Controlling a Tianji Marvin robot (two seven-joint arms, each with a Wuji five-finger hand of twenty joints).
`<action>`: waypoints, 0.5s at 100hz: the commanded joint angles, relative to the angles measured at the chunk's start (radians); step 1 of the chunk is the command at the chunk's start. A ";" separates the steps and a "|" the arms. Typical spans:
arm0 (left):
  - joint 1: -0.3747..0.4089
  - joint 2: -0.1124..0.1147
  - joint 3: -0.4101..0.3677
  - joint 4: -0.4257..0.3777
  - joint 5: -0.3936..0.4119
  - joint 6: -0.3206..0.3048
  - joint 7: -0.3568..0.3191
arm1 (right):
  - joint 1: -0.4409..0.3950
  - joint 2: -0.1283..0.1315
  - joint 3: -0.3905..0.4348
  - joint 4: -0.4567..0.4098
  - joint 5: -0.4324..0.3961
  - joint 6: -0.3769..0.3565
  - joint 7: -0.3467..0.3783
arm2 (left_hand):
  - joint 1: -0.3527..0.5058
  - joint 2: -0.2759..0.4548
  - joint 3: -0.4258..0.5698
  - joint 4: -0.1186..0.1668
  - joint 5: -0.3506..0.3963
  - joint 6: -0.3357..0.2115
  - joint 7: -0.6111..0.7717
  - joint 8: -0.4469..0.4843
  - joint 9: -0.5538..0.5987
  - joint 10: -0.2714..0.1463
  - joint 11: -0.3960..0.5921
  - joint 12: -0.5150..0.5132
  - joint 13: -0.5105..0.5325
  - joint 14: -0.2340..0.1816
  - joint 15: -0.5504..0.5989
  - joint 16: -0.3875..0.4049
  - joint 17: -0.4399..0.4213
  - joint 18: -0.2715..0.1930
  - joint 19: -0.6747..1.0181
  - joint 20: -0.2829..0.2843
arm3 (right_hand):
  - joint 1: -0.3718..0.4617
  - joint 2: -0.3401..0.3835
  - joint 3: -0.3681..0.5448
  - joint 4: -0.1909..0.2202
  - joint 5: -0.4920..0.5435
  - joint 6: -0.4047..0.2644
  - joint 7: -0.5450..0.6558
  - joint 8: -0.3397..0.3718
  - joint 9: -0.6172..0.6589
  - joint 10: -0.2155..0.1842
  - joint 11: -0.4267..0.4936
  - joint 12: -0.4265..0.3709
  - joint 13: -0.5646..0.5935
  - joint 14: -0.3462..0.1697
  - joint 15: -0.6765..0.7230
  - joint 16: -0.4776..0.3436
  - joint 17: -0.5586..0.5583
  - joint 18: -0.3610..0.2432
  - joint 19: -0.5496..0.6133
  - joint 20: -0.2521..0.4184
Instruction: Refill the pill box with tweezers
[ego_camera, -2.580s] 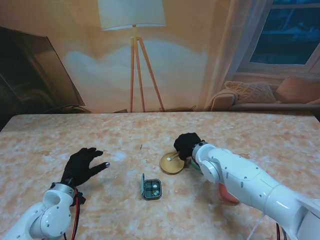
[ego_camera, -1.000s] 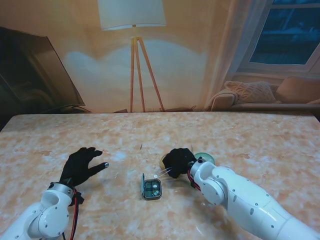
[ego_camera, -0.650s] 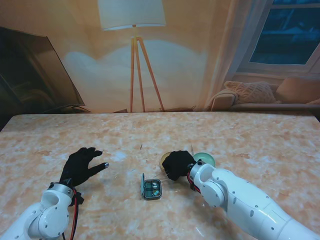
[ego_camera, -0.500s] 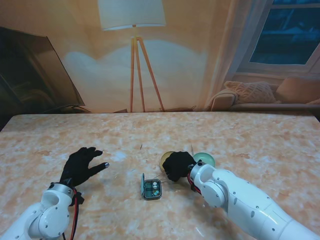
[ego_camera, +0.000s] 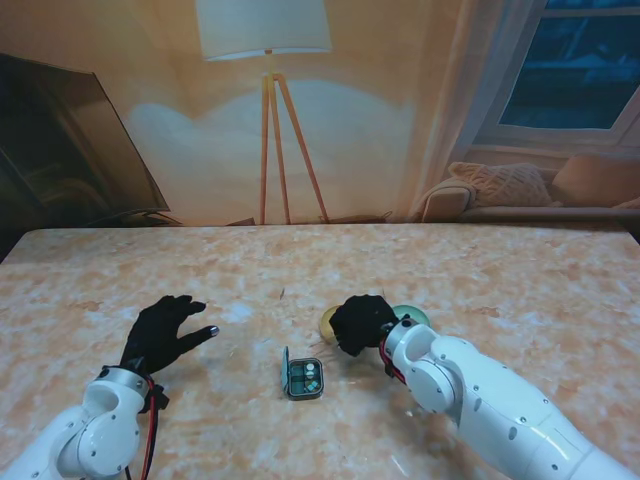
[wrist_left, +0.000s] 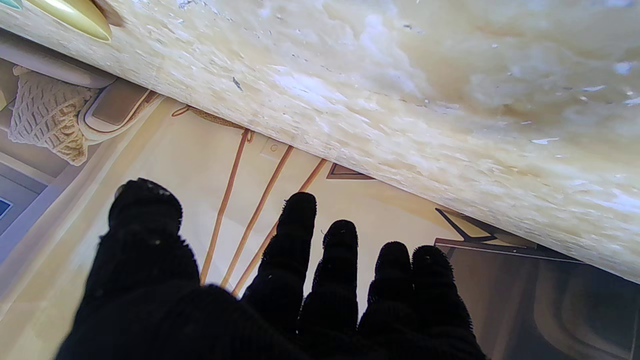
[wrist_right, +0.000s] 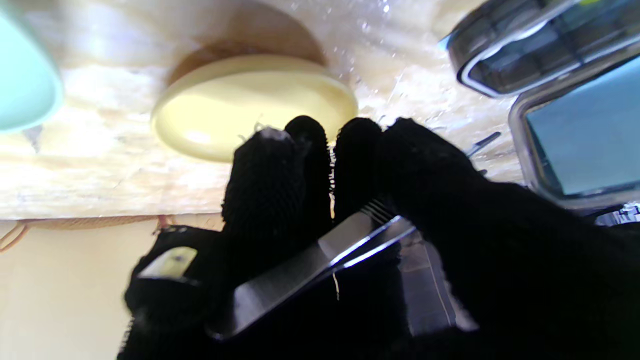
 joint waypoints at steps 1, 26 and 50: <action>0.003 -0.003 0.003 -0.006 0.001 0.002 -0.012 | -0.017 0.006 0.016 -0.026 -0.008 0.011 0.022 | -0.017 0.015 -0.017 0.016 0.008 0.008 -0.019 -0.011 -0.004 -0.004 -0.001 -0.004 0.006 -0.013 -0.011 -0.011 -0.010 -0.040 0.010 0.008 | 0.010 -0.002 0.060 0.023 0.032 -0.009 0.034 -0.002 0.079 0.145 0.021 0.013 0.030 0.085 0.054 -0.003 0.051 -0.243 0.073 -0.010; -0.002 -0.002 0.009 -0.006 -0.001 0.001 -0.014 | -0.091 0.023 0.130 -0.118 -0.050 0.031 0.072 | -0.020 0.017 -0.017 0.016 0.007 0.009 -0.022 -0.011 -0.005 -0.005 -0.002 -0.004 0.006 -0.011 -0.011 -0.012 -0.010 -0.040 0.011 0.008 | 0.009 -0.007 0.067 0.024 0.035 0.000 0.039 0.003 0.095 0.149 0.028 0.014 0.052 0.084 0.061 -0.007 0.074 -0.242 0.083 -0.013; -0.011 0.000 0.012 -0.020 0.007 0.004 -0.025 | -0.197 0.033 0.258 -0.216 -0.061 0.046 0.114 | -0.021 0.016 -0.017 0.016 0.008 0.009 -0.023 -0.011 -0.004 -0.004 -0.003 -0.005 0.007 -0.012 -0.012 -0.012 -0.011 -0.039 0.010 0.008 | 0.005 -0.024 0.084 0.019 0.045 0.008 0.050 0.009 0.120 0.161 0.038 0.018 0.054 0.078 0.108 0.004 0.115 -0.244 0.095 -0.020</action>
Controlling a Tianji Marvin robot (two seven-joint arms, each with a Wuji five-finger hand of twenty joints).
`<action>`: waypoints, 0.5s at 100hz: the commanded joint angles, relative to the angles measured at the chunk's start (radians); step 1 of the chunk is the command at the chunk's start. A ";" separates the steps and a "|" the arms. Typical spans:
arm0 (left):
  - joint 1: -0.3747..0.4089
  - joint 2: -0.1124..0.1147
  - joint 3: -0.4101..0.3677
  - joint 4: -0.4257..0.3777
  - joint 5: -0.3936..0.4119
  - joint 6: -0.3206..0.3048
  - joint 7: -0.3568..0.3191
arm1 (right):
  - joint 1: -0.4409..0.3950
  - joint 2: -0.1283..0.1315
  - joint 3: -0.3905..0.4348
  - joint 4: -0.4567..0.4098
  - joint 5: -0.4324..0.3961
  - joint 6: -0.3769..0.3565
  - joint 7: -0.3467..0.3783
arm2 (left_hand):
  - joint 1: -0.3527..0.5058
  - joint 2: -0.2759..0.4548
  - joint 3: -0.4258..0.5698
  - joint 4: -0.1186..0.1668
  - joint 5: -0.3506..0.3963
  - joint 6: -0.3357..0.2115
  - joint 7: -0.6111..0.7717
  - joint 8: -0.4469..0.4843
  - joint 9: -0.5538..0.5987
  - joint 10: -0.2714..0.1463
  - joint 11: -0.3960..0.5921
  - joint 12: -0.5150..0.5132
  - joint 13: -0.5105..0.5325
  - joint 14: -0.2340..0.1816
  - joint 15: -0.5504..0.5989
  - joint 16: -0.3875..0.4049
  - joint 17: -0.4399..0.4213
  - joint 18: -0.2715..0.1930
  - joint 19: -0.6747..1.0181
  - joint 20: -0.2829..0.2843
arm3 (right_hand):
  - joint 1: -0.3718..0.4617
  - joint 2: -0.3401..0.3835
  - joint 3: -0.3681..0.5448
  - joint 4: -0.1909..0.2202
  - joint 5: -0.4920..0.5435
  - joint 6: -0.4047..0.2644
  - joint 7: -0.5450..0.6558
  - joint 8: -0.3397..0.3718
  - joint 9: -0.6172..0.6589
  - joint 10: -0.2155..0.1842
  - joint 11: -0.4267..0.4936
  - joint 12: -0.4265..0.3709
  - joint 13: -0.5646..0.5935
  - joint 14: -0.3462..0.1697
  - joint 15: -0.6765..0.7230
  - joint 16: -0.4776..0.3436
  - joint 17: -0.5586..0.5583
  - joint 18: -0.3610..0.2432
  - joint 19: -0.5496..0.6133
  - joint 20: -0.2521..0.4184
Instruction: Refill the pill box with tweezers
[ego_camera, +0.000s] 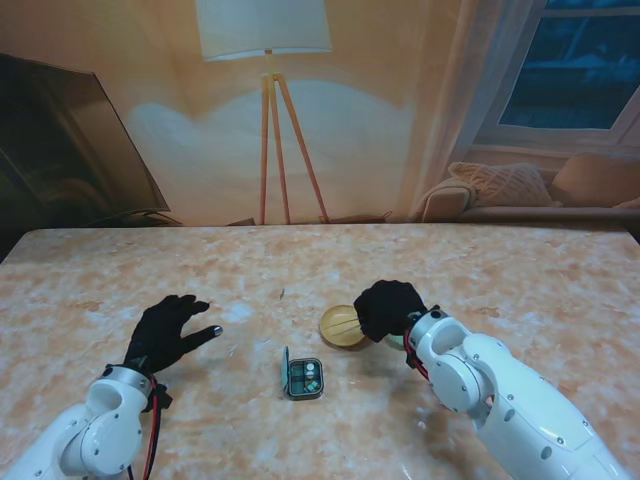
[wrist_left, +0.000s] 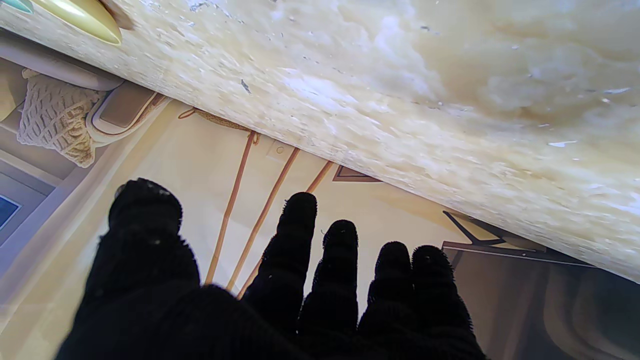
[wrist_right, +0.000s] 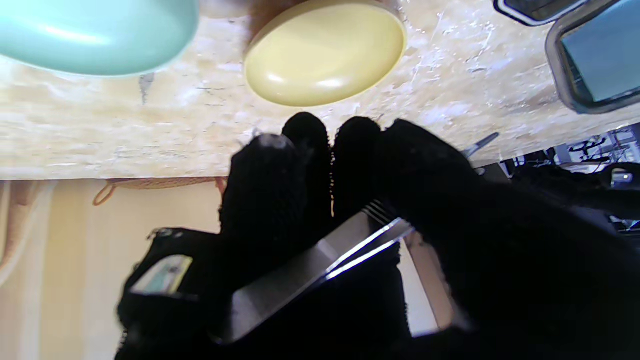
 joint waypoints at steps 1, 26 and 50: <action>-0.004 0.000 0.000 -0.018 0.007 0.004 -0.019 | -0.035 0.010 0.017 -0.024 -0.004 0.010 0.022 | -0.021 0.016 -0.017 0.016 0.008 0.005 -0.023 -0.011 -0.005 -0.005 -0.003 -0.005 0.007 -0.011 -0.012 -0.012 -0.011 -0.039 0.009 0.008 | 0.007 -0.026 0.067 0.019 0.035 0.003 0.048 0.010 0.088 0.164 0.039 0.019 0.014 0.076 0.081 0.004 0.074 -0.251 0.075 -0.011; -0.007 0.001 0.001 -0.038 0.018 0.010 -0.027 | -0.169 0.019 0.178 -0.139 -0.016 0.022 0.082 | -0.023 0.017 -0.017 0.016 0.008 0.005 -0.025 -0.011 -0.004 -0.004 -0.004 -0.006 0.008 -0.011 -0.014 -0.013 -0.010 -0.040 0.009 0.008 | 0.011 -0.031 0.074 0.016 0.036 0.018 0.052 0.013 0.097 0.176 0.045 0.022 0.013 0.081 0.106 0.012 0.094 -0.246 0.085 -0.017; -0.017 0.003 0.007 -0.040 0.022 0.007 -0.031 | -0.290 0.028 0.322 -0.233 -0.037 0.007 0.152 | -0.023 0.017 -0.017 0.016 0.006 0.006 -0.027 -0.011 -0.005 -0.004 -0.006 -0.006 0.007 -0.011 -0.016 -0.014 -0.011 -0.039 0.009 0.008 | 0.011 -0.026 0.073 0.014 0.035 0.019 0.055 0.018 0.099 0.177 0.048 0.025 0.012 0.080 0.114 0.014 0.097 -0.245 0.090 -0.022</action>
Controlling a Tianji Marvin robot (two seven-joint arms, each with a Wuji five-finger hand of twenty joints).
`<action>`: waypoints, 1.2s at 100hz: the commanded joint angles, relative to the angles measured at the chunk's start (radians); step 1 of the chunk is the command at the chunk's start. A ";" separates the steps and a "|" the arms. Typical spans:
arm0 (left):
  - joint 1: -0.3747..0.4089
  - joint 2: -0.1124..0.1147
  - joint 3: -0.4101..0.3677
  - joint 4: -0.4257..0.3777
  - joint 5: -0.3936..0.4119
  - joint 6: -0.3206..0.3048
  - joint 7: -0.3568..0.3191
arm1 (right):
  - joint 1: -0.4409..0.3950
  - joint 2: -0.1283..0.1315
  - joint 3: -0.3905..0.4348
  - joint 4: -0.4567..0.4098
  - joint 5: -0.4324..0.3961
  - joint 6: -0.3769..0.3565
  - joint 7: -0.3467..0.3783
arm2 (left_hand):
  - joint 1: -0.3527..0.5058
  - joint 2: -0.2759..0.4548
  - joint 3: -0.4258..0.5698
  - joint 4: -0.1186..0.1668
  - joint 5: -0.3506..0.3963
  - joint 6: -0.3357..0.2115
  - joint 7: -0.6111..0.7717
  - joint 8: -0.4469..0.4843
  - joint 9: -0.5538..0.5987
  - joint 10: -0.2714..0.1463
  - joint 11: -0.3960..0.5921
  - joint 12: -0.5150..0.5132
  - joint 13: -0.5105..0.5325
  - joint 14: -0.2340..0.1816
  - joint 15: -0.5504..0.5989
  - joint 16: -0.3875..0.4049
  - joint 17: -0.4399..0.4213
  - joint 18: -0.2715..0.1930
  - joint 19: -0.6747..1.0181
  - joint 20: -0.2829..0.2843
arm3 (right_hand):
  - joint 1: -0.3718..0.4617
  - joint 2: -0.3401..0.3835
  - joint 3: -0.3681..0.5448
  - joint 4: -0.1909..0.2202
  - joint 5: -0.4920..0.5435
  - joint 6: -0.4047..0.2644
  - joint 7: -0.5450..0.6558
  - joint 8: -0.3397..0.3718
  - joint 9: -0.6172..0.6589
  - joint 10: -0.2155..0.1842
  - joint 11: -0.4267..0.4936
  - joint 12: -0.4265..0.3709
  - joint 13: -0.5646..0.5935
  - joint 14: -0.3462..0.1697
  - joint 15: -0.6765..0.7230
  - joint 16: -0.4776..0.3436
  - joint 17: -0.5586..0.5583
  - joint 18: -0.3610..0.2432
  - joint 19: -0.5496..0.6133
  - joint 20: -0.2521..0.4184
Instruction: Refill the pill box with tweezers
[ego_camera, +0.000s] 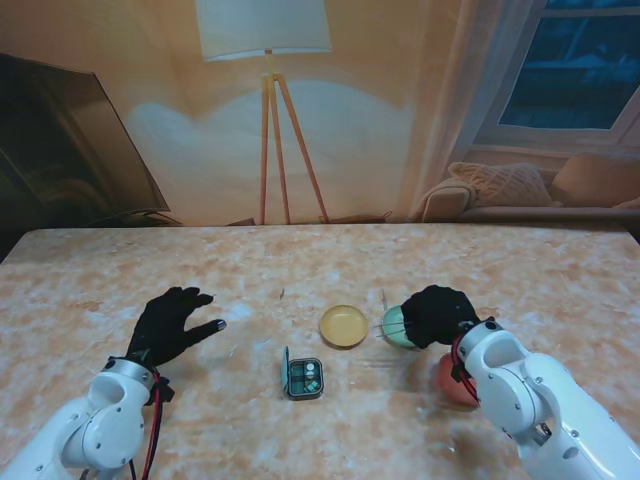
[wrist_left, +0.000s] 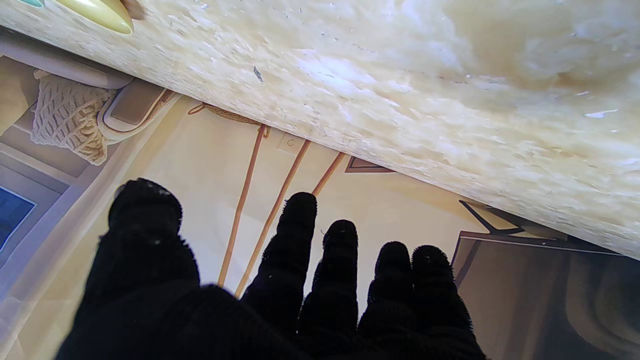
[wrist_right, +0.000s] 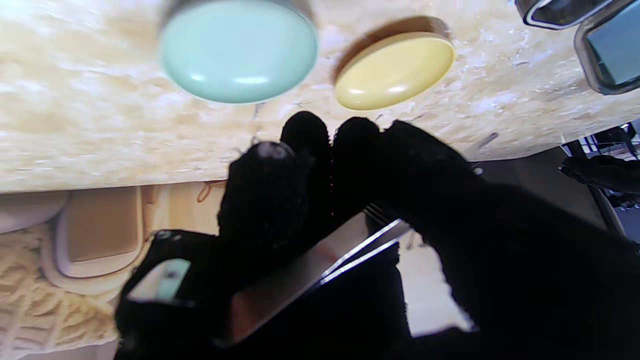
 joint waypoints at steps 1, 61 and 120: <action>-0.007 0.000 0.003 -0.009 0.003 -0.001 -0.015 | -0.036 0.012 0.018 -0.014 -0.007 -0.005 0.019 | -0.023 0.017 -0.017 0.016 0.007 0.006 -0.027 -0.011 -0.005 -0.003 -0.006 -0.006 0.008 -0.011 -0.016 -0.014 -0.011 -0.039 0.009 0.008 | 0.012 -0.025 0.064 0.014 0.035 0.009 0.047 0.017 0.089 0.179 0.047 0.025 0.001 0.080 0.080 0.014 0.082 -0.248 0.078 -0.012; -0.038 0.000 0.031 0.013 0.004 -0.021 -0.005 | -0.244 0.020 0.222 -0.146 -0.059 0.019 0.145 | -0.024 0.018 -0.017 0.016 0.004 0.005 -0.029 -0.011 -0.009 -0.005 -0.006 -0.007 0.003 -0.010 -0.016 -0.014 -0.011 -0.038 0.003 0.005 | 0.017 -0.016 0.056 0.015 0.030 0.009 0.046 0.024 0.080 0.184 0.046 0.029 0.000 0.087 0.073 0.006 0.066 -0.244 0.084 -0.019; -0.037 -0.002 0.042 0.023 0.000 -0.032 0.008 | -0.249 0.034 0.283 -0.066 -0.180 0.037 0.234 | -0.022 0.017 -0.016 0.016 0.003 0.004 -0.029 -0.010 -0.008 -0.002 -0.006 -0.007 0.007 -0.009 -0.016 -0.014 -0.010 -0.035 0.004 0.005 | -0.006 0.012 0.039 0.028 0.019 -0.022 0.037 0.025 0.057 0.156 0.037 0.027 -0.010 0.095 0.026 -0.015 0.007 -0.244 0.083 -0.013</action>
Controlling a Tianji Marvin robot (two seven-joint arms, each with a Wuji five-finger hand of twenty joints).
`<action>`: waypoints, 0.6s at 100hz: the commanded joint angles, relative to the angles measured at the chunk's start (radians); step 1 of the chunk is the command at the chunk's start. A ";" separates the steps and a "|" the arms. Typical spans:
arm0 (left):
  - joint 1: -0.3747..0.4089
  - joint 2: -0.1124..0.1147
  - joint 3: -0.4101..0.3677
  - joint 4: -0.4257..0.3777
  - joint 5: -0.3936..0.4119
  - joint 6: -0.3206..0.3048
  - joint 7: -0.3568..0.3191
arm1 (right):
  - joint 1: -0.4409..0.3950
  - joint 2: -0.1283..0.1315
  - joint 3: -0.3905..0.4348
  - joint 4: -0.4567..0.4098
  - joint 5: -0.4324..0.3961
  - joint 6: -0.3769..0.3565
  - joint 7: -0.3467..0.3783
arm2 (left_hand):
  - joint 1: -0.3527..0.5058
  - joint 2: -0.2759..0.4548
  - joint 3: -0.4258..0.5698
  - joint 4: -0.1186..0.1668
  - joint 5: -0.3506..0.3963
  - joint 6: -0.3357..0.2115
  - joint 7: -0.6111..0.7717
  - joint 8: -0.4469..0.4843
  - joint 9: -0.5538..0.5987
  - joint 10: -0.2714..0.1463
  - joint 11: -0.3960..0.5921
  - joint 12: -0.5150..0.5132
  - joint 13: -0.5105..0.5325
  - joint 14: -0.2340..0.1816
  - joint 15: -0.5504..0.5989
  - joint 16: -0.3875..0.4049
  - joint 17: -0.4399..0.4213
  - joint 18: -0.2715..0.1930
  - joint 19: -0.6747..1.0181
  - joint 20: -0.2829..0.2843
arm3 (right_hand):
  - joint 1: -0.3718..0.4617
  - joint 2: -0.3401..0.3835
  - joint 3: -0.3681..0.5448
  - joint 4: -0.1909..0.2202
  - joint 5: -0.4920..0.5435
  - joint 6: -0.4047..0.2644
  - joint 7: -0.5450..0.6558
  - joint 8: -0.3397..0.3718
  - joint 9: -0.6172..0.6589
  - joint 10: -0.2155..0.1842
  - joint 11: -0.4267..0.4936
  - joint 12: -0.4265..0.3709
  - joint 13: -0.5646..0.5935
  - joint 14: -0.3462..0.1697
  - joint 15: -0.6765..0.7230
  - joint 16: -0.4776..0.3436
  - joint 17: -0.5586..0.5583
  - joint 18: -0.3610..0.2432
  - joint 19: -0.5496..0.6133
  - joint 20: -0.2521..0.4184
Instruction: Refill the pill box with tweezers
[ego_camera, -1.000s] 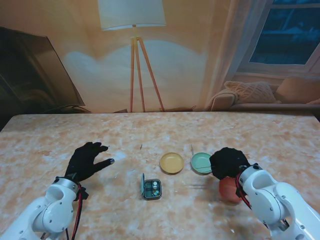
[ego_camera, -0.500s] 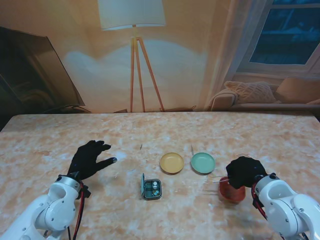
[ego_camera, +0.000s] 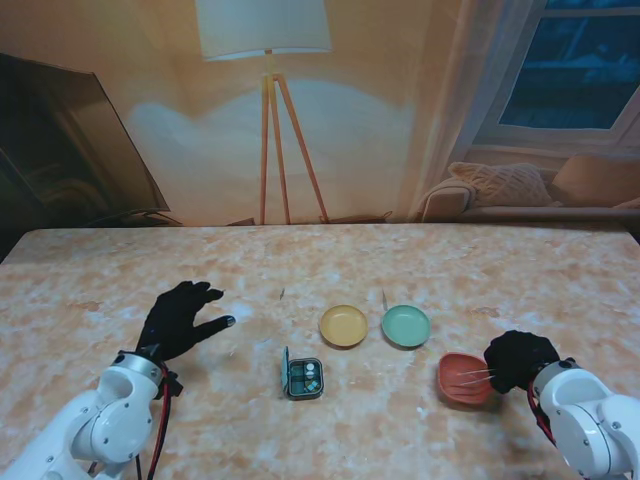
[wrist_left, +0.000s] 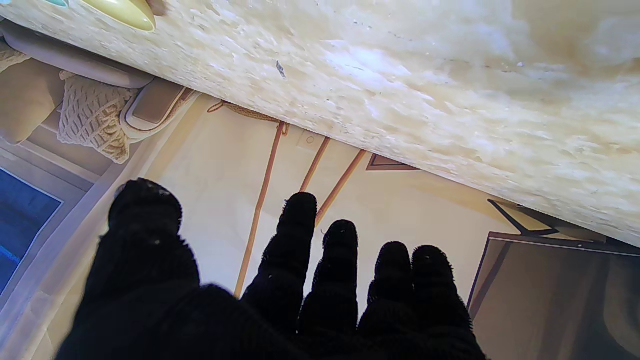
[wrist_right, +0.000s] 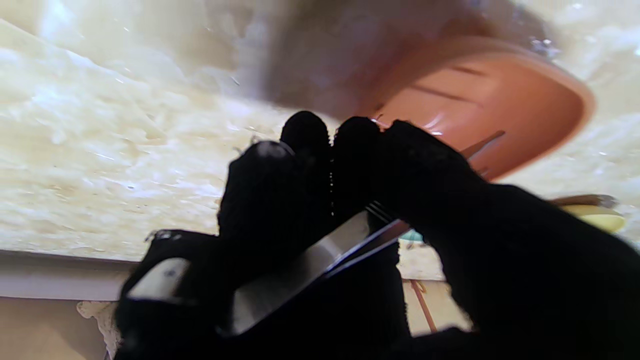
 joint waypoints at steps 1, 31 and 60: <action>0.002 -0.004 0.003 -0.002 0.000 -0.002 -0.011 | 0.007 0.000 -0.007 0.018 -0.020 0.002 0.017 | -0.022 0.017 -0.016 0.016 0.003 0.003 -0.029 -0.010 -0.009 -0.003 -0.006 -0.007 0.006 -0.009 -0.016 -0.014 -0.010 -0.035 0.004 0.005 | -0.005 0.014 0.038 0.029 0.019 -0.022 0.036 0.015 0.055 0.156 0.035 0.027 -0.011 0.094 0.026 -0.015 0.005 -0.244 0.082 -0.004; 0.004 -0.005 0.005 0.000 -0.006 -0.004 -0.009 | 0.049 0.004 -0.039 0.056 -0.054 0.001 0.021 | -0.015 0.021 -0.014 0.016 0.004 0.003 -0.026 -0.009 -0.007 -0.005 -0.003 -0.006 0.009 -0.008 -0.013 -0.013 -0.010 -0.036 0.010 0.008 | -0.042 0.052 -0.012 0.018 -0.025 -0.028 0.005 0.017 -0.006 0.141 0.014 0.019 -0.088 0.114 -0.003 -0.006 -0.082 -0.224 0.056 0.006; 0.007 -0.007 0.007 0.008 -0.008 -0.008 0.010 | 0.070 0.011 -0.051 0.045 -0.106 -0.020 0.092 | -0.001 0.016 -0.013 0.016 0.007 -0.001 -0.020 -0.008 -0.003 -0.004 0.000 -0.003 0.015 -0.006 -0.007 -0.010 -0.010 -0.036 0.024 0.015 | -0.170 0.139 -0.113 0.031 -0.100 -0.003 -0.206 0.086 -0.154 0.113 -0.049 0.004 -0.260 0.143 -0.130 0.044 -0.247 -0.129 -0.082 -0.007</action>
